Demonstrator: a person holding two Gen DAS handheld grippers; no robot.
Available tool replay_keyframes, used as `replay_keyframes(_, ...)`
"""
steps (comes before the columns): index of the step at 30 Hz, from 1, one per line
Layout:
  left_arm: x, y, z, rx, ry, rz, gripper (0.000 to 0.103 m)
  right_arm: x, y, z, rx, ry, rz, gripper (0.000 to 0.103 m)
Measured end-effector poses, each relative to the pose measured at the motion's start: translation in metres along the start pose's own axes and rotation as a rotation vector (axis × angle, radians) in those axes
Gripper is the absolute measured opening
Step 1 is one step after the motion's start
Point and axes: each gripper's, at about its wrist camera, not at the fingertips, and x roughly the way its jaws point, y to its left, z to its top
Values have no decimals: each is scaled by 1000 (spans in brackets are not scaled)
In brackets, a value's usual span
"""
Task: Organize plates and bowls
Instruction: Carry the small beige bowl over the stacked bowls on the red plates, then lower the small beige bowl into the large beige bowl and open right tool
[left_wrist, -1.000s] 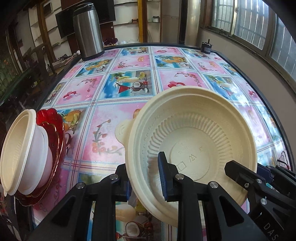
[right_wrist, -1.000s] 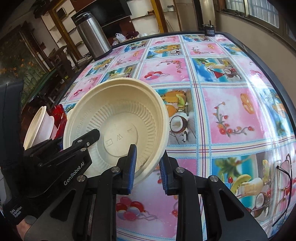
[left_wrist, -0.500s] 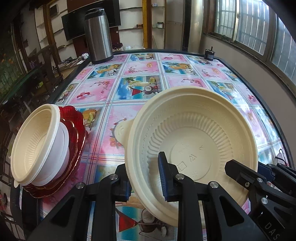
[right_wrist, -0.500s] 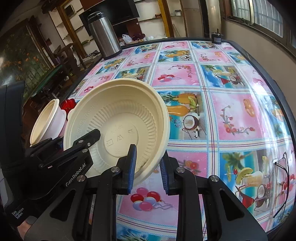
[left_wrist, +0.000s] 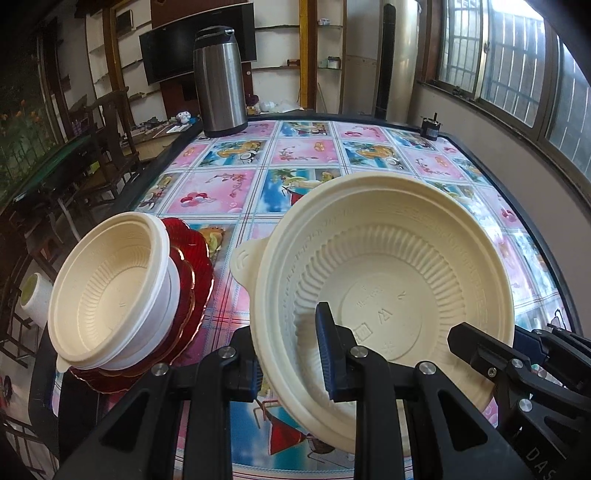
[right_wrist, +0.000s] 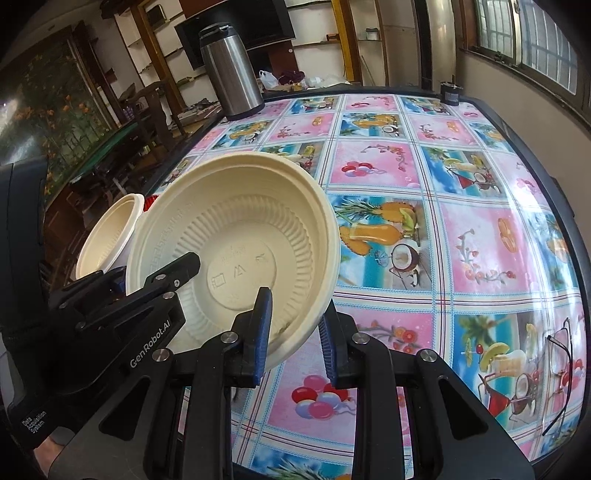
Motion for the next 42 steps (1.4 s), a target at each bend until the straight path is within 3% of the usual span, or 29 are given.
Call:
replay_keyframes(14, -29, 54, 11, -85, -69, 70, 24, -10, 59, 26, -126, -40, 55, 25)
replay_keyframes(24, -33, 127, 21, -211, -82, 149, 24, 9, 133, 56, -259, -39, 112, 26)
replay_keyframes(33, -3, 165, 14, -287, -8, 185, 24, 60, 183, 64, -327, 46, 126, 26)
replay_keyframes(42, 8, 164, 11, -276, 18, 190, 24, 80, 187, 63, -321, 83, 108, 26)
